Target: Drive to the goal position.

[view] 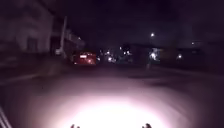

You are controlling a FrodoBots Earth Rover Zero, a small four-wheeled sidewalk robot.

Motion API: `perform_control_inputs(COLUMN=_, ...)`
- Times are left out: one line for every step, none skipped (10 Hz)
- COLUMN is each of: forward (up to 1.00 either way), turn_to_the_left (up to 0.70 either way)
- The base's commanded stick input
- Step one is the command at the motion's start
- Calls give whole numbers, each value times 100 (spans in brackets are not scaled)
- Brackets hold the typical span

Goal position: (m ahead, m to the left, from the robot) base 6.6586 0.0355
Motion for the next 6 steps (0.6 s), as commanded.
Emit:
perform_control_inputs(forward=50, turn_to_the_left=0)
perform_control_inputs(forward=50, turn_to_the_left=0)
perform_control_inputs(forward=50, turn_to_the_left=0)
perform_control_inputs(forward=50, turn_to_the_left=0)
perform_control_inputs(forward=50, turn_to_the_left=0)
perform_control_inputs(forward=50, turn_to_the_left=0)
